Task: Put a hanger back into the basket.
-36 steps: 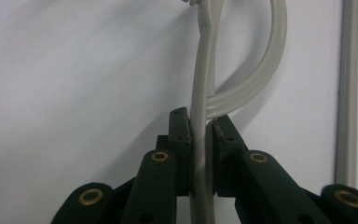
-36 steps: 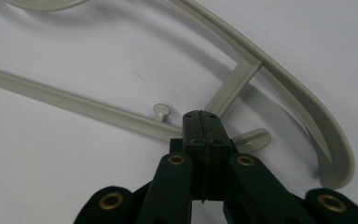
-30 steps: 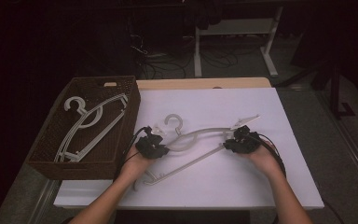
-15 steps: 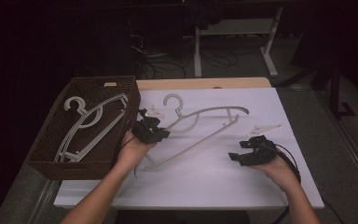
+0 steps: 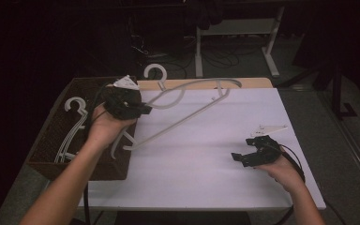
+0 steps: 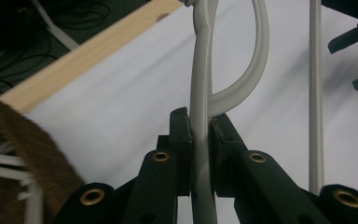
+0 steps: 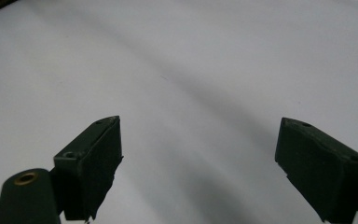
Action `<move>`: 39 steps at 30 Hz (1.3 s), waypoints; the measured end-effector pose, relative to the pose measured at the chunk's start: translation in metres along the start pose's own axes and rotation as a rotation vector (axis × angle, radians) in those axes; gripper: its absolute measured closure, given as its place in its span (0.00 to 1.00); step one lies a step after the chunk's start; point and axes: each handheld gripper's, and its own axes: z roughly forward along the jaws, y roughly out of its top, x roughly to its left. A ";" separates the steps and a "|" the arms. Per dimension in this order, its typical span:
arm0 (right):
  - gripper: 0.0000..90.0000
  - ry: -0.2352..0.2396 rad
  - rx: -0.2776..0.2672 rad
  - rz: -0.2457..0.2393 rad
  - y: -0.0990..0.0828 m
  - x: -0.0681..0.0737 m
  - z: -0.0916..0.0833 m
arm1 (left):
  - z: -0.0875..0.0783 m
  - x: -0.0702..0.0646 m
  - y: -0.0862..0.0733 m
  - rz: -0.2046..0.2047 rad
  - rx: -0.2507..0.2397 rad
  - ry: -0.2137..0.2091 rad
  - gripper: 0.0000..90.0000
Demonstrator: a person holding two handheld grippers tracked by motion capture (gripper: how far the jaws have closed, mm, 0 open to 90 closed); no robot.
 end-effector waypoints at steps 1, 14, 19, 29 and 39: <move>0.16 -0.002 0.003 0.002 0.000 0.001 0.000 | -0.007 0.005 0.000 -0.001 -0.006 0.004 0.90; 0.02 -0.016 -0.010 0.008 0.003 0.002 0.001 | -0.081 0.092 -0.045 -0.067 -0.048 0.213 0.90; 0.00 -0.026 -0.008 0.009 0.003 0.001 0.002 | -0.098 0.121 -0.075 -0.103 -0.034 0.280 0.90; 0.00 -0.036 0.001 0.010 0.002 0.000 0.004 | -0.109 0.154 -0.135 -0.170 0.037 0.369 0.90; 0.00 -0.042 0.002 0.014 0.002 0.000 0.003 | -0.096 0.170 -0.156 -0.225 0.086 0.409 0.90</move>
